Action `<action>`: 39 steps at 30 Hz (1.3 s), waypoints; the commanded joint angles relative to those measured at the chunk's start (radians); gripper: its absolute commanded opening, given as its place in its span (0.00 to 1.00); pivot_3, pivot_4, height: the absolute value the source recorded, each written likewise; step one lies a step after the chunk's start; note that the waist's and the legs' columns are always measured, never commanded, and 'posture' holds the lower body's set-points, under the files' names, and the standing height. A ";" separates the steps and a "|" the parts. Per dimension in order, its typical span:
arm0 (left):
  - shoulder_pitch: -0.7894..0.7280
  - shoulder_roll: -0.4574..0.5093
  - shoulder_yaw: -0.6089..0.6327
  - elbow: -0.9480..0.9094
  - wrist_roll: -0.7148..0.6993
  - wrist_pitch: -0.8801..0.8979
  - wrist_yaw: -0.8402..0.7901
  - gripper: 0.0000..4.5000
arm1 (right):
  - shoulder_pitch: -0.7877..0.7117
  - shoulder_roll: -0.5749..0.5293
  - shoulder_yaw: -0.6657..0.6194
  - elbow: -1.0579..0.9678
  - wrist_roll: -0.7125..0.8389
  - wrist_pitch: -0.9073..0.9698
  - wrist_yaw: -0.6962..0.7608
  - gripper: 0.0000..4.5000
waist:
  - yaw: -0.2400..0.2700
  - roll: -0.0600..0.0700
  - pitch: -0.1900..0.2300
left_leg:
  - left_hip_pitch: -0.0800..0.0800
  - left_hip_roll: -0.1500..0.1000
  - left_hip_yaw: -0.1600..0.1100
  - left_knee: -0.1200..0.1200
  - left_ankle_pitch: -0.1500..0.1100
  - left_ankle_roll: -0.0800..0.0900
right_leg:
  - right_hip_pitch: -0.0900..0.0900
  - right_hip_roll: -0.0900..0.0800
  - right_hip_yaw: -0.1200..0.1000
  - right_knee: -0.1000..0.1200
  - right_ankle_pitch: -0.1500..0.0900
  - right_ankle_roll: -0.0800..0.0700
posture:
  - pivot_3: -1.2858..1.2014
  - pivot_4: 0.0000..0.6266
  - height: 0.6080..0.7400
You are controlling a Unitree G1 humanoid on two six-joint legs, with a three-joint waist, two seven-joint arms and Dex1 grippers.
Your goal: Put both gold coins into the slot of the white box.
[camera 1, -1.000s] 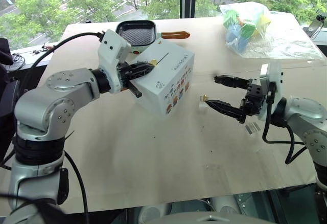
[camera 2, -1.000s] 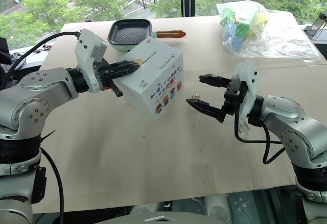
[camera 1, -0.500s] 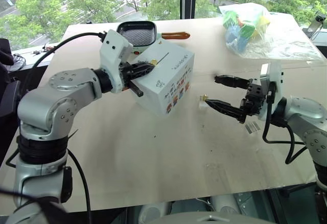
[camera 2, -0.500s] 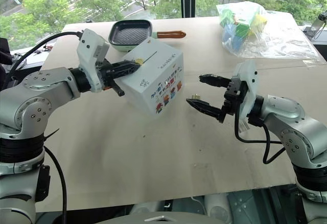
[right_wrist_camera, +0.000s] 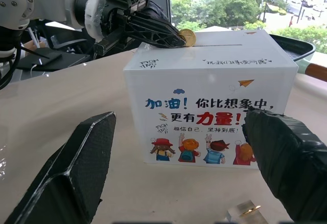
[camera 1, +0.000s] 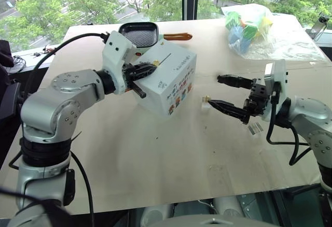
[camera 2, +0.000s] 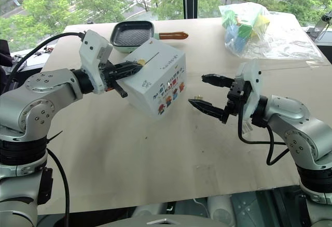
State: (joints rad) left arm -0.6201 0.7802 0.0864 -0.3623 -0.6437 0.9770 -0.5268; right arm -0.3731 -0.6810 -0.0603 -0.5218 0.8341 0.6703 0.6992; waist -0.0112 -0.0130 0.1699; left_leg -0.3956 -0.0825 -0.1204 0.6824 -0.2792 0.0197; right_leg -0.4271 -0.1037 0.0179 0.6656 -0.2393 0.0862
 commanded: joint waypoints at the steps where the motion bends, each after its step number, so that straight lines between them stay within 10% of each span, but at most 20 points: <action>1: 0.020 -0.006 -0.037 0.022 0.031 0.043 0.014 0.00 | -0.016 0.004 -0.037 -0.022 0.007 -0.016 0.001 0.97 | 0.000 0.000 -0.001 | 0.000 0.000 0.000 0.000 0.000 0.000 | 0.000 0.000 0.000 0.000 0.000 0.000 | 0.52 0.24 0.85; 21: 0.003 -0.021 -0.029 0.058 0.045 0.112 0.042 0.00 | 0.002 0.017 -0.039 -0.033 -0.001 -0.028 -0.006 0.97 | -0.003 0.001 -0.002 | 0.015 0.000 0.000 -0.001 -0.001 0.001 | 0.015 0.001 0.000 -0.001 0.000 0.000 | 0.52 0.24 0.85; 32: -0.014 -0.066 0.008 0.083 0.068 0.123 0.105 0.97 | 0.011 0.017 -0.044 -0.034 0.002 -0.031 -0.003 1.00 | 0.000 0.002 -0.003 | 0.014 0.000 0.000 -0.001 -0.001 0.001 | 0.015 0.000 0.000 -0.002 0.000 0.001 | 0.52 0.24 0.85; 39: 0.001 -0.126 0.236 -0.065 -0.158 0.007 -0.042 0.99 | 0.029 0.104 0.039 0.029 -0.104 -0.067 -0.083 1.00 | -0.001 -0.001 -0.001 | 0.012 0.000 -0.002 -0.001 0.000 0.000 | 0.013 0.000 -0.001 -0.003 0.000 0.000 | 0.52 0.24 0.85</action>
State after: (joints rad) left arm -0.6179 0.6549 0.2280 -0.3188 -0.6820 1.0192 -0.5014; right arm -0.3564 -0.6068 -0.0492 -0.5143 0.7860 0.6453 0.6573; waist -0.0124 -0.0139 0.1689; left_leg -0.3844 -0.0820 -0.1221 0.6805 -0.2795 0.0199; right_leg -0.4149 -0.1033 0.0166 0.6625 -0.2393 0.0867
